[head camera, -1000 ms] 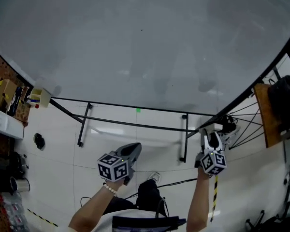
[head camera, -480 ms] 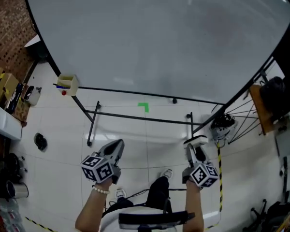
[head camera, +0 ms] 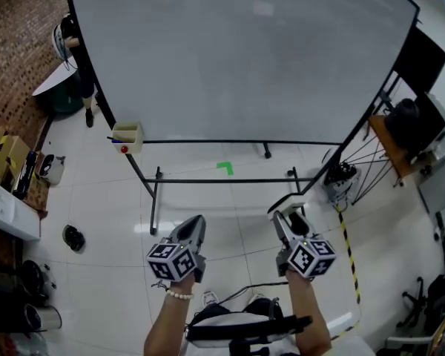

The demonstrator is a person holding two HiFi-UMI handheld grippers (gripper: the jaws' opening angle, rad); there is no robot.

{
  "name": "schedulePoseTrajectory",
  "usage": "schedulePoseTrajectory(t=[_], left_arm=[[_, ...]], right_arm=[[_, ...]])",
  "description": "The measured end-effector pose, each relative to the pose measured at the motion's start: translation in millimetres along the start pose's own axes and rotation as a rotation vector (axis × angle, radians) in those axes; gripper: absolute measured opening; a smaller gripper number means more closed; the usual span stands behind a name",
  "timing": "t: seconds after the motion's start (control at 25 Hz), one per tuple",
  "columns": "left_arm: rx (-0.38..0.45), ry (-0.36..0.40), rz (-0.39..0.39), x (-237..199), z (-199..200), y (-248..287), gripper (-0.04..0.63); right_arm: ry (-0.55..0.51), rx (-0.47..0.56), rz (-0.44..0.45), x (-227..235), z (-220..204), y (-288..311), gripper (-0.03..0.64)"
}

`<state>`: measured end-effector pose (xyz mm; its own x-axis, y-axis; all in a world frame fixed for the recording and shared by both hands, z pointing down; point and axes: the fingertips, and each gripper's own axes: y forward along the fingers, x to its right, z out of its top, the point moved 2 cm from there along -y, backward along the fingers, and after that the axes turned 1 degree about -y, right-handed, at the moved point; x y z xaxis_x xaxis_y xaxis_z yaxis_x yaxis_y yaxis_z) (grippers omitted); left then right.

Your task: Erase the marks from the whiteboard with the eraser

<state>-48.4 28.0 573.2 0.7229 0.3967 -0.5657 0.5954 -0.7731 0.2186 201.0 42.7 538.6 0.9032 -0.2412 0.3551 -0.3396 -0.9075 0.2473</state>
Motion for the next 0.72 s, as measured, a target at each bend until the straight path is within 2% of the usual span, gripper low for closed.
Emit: schedulePoseTrajectory(t=[0.2, 0.44, 0.6, 0.72], left_arm=[[0.009, 0.058, -0.010, 35, 12, 2, -0.012], [-0.002, 0.134, -0.040, 88, 10, 9, -0.012], [-0.005, 0.136, -0.036, 110, -2, 6, -0.012], [0.001, 0.122, -0.030, 120, -8, 5, -0.012]], right_arm=[[0.017, 0.022, 0.012, -10, 13, -13, 0.253], [0.000, 0.038, 0.000, 23, 23, -57, 0.253], [0.031, 0.040, 0.002, 32, 13, -77, 0.252], [-0.015, 0.044, 0.022, 29, 14, -85, 0.250]])
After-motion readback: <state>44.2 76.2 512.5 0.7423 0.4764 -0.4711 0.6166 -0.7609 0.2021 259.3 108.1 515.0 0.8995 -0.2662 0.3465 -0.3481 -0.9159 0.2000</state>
